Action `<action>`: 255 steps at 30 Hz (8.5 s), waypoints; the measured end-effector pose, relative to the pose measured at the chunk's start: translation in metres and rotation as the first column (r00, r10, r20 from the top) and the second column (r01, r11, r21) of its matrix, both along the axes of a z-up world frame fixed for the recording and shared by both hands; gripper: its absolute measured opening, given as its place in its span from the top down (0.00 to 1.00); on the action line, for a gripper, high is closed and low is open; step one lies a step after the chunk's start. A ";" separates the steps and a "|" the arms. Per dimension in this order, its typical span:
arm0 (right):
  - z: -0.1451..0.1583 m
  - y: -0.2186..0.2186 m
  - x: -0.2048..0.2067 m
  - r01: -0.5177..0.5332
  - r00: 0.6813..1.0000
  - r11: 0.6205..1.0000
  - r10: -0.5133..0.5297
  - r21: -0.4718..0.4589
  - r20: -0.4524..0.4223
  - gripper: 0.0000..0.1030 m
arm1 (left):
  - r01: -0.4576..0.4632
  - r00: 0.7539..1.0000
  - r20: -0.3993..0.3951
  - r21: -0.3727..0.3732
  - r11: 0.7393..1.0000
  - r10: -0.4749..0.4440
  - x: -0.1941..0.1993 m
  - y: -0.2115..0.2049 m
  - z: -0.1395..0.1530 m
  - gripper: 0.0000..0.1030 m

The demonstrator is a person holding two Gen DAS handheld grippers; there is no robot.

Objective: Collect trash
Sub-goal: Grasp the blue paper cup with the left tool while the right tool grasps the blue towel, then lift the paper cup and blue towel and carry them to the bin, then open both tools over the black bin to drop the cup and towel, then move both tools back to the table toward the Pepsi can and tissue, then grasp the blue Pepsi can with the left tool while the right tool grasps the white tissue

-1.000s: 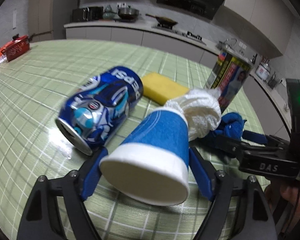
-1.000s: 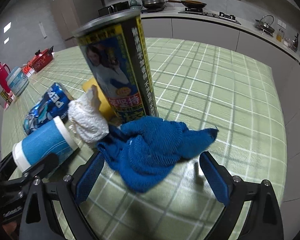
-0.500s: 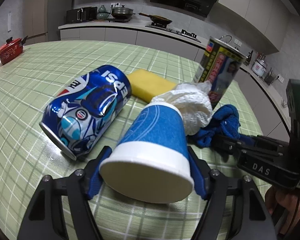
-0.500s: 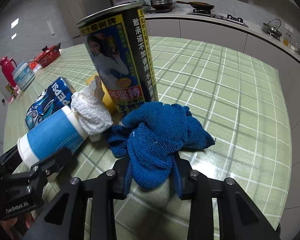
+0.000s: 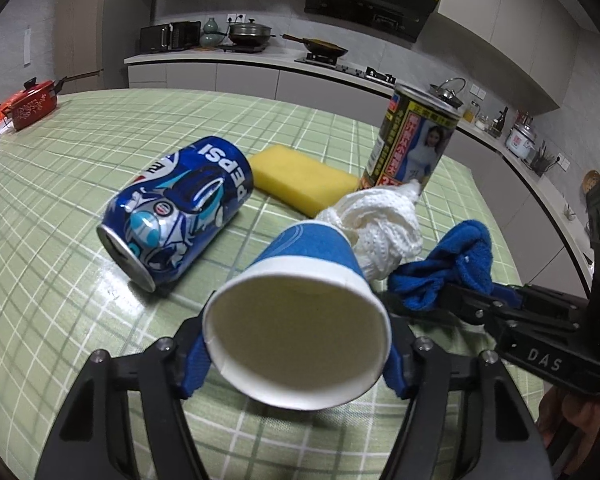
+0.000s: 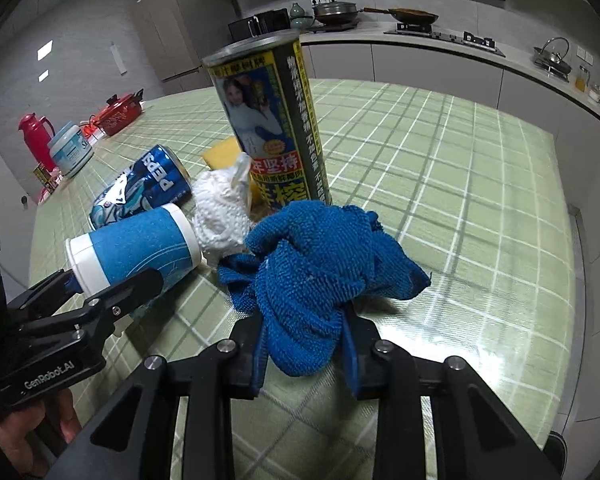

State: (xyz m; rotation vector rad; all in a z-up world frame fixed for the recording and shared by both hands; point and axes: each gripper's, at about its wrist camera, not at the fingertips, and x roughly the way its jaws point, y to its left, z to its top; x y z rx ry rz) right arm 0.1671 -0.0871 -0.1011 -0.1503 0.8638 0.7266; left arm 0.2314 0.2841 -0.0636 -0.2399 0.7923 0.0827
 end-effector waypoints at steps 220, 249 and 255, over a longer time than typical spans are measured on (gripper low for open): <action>-0.013 0.069 0.008 0.186 0.981 0.978 -0.180 0.091 -0.065 0.36 | 0.032 0.999 0.003 0.045 0.998 -0.032 0.039 0.082 -0.028 0.09; -0.005 0.062 -0.012 0.129 0.991 0.988 -0.125 0.086 -0.045 0.76 | 0.034 0.999 -0.040 0.048 0.998 -0.033 0.036 0.059 -0.034 0.22; -0.002 0.059 -0.013 0.110 0.994 0.988 -0.108 0.106 -0.030 0.78 | 0.038 0.999 -0.012 0.042 0.998 -0.037 0.033 0.054 -0.030 0.34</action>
